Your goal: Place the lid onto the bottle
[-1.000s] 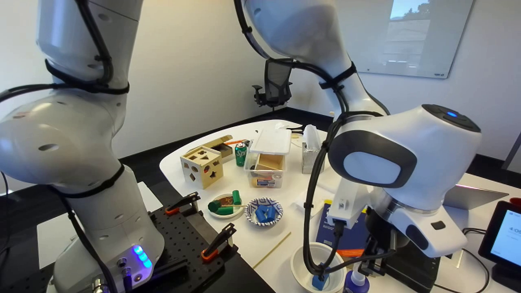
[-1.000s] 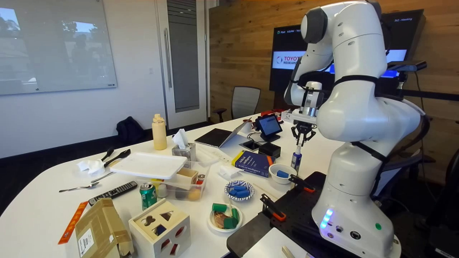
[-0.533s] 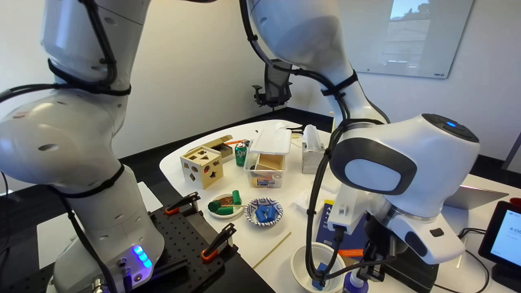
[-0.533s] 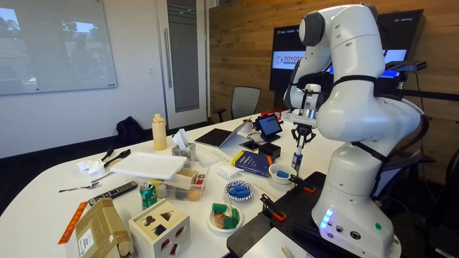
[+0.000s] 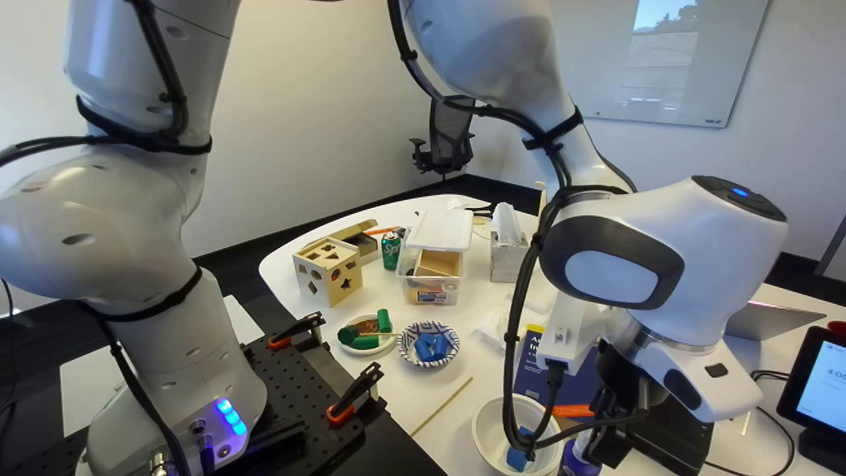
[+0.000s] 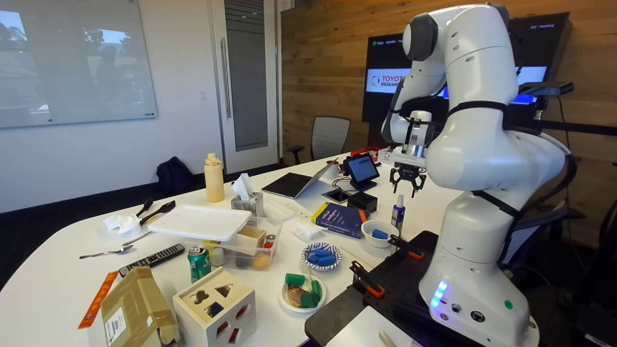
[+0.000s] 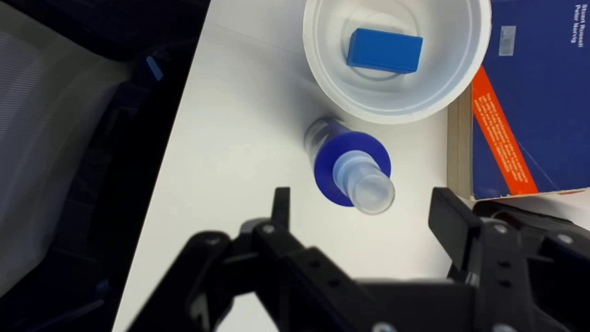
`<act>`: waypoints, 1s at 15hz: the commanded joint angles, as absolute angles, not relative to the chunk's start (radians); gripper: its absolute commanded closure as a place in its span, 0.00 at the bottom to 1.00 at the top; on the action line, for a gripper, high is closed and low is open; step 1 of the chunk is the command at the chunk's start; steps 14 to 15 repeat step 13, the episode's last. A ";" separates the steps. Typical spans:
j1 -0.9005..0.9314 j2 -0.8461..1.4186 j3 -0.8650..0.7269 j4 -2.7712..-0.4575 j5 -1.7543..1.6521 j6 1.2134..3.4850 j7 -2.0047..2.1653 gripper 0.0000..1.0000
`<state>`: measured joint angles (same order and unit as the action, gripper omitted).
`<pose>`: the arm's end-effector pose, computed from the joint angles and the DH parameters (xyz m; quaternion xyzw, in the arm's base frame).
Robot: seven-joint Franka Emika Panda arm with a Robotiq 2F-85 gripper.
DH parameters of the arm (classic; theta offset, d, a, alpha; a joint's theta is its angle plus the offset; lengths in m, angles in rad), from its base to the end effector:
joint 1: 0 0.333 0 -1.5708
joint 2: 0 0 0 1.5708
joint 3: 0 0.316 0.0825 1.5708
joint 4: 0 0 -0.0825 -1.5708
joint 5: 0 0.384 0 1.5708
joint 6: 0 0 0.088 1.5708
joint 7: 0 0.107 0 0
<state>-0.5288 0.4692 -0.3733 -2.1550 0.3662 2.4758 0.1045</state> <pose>0.3393 -0.4383 0.1835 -0.8013 0.5961 0.0350 0.0378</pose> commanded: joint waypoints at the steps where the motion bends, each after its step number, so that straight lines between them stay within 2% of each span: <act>1: -0.500 0.325 -0.401 -2.216 0.310 2.407 0.125 0.00; 8: -0.433 0.083 -0.401 -2.259 0.117 2.147 0.119 0.00; 15: -0.392 -0.023 -0.379 -2.289 0.047 2.095 0.136 0.00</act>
